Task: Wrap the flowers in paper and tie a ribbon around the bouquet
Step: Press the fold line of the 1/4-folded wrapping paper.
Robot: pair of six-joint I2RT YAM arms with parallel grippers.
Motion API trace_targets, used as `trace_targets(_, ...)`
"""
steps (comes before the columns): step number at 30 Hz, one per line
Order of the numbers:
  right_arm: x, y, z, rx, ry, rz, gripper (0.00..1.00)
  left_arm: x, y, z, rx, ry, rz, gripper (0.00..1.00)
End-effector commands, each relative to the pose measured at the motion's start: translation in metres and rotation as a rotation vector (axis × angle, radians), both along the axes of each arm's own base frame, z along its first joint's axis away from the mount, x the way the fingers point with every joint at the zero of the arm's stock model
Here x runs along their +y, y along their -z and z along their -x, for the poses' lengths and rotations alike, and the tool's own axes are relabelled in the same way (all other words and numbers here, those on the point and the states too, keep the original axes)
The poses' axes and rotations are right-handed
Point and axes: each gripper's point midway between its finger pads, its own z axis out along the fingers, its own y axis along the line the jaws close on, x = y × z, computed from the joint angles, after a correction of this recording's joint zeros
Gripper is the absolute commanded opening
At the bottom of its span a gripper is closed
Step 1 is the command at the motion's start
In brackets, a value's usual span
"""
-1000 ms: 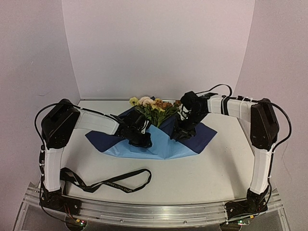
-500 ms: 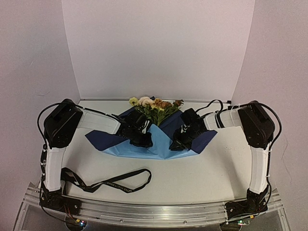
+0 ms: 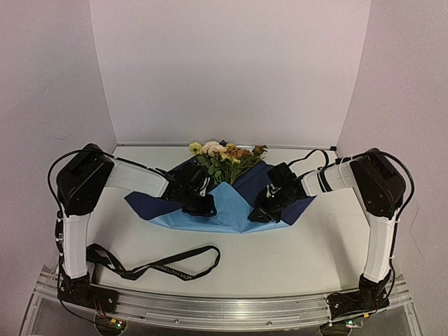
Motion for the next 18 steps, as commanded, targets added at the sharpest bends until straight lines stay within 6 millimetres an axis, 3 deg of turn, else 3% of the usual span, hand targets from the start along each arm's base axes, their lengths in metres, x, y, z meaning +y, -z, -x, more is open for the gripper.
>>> trace_targets(1, -0.013, 0.014, 0.008, 0.048, 0.022, 0.061, 0.07, 0.019, -0.02, 0.007, -0.019, -0.066, 0.023, 0.28)
trace_targets(8, -0.014, 0.017, 0.007, 0.058, 0.03, 0.071, 0.07, 0.056, 0.001, 0.03, 0.037, -0.17, -0.023, 0.25)
trace_targets(18, -0.014, 0.017, 0.008, 0.063, 0.025, 0.078, 0.06, 0.149, 0.028, 0.049, 0.116, -0.544, -0.173, 0.25)
